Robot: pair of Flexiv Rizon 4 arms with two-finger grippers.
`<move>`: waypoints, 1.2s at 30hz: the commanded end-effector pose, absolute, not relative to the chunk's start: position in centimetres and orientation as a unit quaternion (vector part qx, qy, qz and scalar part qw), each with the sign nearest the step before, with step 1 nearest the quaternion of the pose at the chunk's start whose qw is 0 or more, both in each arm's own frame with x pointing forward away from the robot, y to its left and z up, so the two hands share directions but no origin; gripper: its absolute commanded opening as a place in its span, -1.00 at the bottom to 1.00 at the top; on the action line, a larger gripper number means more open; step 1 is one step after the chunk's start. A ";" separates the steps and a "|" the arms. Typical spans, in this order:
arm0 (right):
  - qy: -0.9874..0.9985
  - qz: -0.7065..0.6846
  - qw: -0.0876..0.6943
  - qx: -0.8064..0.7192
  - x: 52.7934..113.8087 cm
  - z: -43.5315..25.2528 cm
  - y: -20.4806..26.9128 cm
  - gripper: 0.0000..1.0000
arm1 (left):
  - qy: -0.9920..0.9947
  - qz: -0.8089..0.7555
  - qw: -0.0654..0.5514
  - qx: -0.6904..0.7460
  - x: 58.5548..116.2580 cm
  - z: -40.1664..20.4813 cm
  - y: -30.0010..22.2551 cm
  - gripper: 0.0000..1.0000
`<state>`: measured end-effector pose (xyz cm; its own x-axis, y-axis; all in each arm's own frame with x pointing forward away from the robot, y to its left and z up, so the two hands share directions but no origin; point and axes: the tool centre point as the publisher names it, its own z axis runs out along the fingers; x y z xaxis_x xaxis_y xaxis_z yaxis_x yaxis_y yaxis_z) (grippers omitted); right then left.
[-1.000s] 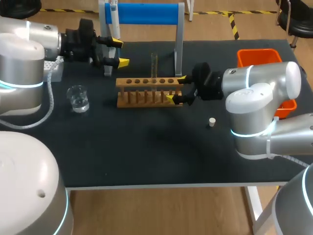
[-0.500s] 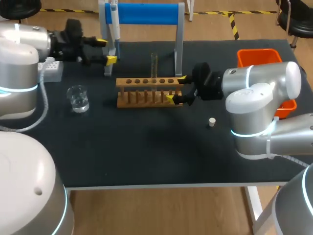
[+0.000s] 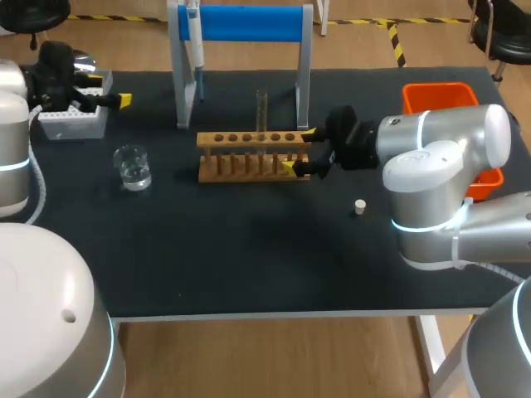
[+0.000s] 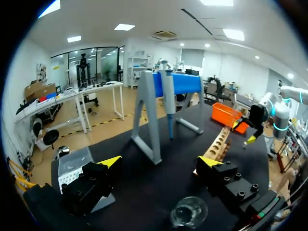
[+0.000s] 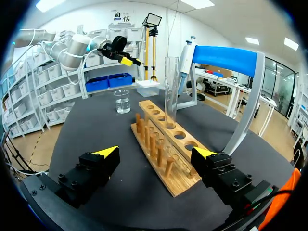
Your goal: Invert the test tube, pick up the pipette, mount the tip to pipette, aspirate from beaker and dispense into the tube, eject the tip, return the pipette, and cap with the stopper.
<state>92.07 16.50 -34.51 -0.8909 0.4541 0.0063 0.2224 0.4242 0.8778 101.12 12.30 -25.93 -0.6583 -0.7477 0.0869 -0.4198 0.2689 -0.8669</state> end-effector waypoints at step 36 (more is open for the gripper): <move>0.836 0.497 0.117 0.203 92.0 -34.5 16.5 1.00 | 0.755 -0.428 0.208 -0.451 102.9 -28.0 18.5 1.00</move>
<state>92.07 16.48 -34.51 -0.8908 0.4543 0.0063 0.2226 0.4243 0.8778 102.39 18.11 -27.64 -0.5118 -0.8560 0.0734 -0.4925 0.2223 -0.8414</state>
